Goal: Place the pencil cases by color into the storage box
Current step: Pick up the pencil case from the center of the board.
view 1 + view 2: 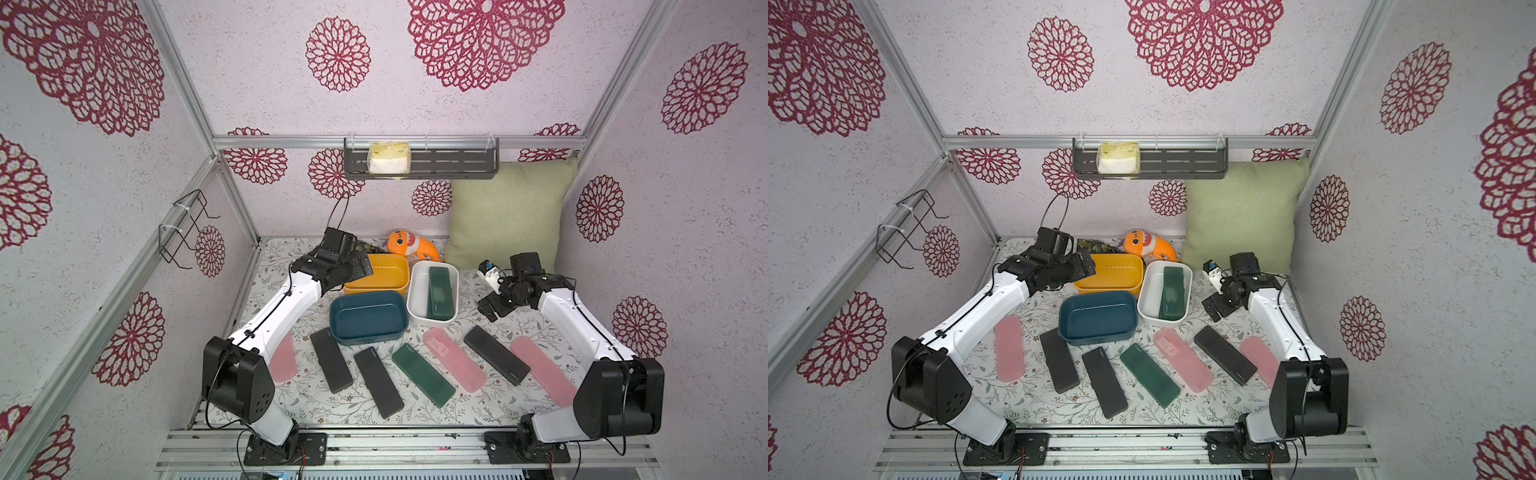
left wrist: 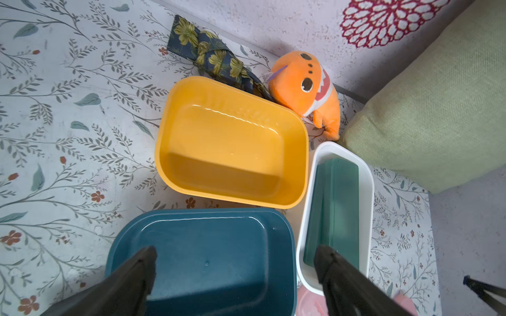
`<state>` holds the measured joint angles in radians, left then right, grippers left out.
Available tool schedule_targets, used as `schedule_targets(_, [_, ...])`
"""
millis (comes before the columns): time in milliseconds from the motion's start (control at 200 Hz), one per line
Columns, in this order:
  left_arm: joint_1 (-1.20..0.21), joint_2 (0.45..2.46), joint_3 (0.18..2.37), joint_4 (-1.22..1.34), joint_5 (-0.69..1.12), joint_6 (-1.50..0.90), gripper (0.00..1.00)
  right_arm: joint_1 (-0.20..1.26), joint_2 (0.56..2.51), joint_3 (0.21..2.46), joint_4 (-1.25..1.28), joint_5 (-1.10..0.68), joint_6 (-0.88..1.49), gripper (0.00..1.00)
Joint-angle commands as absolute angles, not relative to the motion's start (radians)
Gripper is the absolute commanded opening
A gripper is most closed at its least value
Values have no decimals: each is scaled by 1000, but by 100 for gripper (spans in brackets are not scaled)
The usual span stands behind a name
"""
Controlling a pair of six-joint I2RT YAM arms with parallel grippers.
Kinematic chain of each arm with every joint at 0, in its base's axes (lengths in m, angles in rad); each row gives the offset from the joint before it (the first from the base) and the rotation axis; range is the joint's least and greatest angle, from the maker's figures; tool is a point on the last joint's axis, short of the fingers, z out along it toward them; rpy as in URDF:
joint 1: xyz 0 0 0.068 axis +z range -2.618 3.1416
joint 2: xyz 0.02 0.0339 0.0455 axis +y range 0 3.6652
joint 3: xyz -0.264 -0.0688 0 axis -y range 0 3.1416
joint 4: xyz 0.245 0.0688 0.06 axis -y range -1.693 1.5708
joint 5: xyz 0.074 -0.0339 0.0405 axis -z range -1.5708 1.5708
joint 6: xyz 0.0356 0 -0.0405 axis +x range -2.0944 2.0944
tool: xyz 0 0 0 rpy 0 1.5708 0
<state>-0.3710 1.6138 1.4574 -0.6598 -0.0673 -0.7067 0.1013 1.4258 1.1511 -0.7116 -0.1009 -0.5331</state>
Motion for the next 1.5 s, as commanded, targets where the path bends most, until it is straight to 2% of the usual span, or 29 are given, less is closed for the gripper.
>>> schedule_targets(0, [-348, 1586, 1453, -605, -31, -690, 97, 116, 1388, 1111, -809, -95, -610, 99])
schedule_targets(545, [-298, 1545, 1398, -569, 40, -672, 97, 227, 1439, 916, -753, 14, -576, 99])
schedule_targets(1496, [-294, 1518, 1359, -571, 38, -673, 97, 232, 1570, 851, -652, 46, -562, 99])
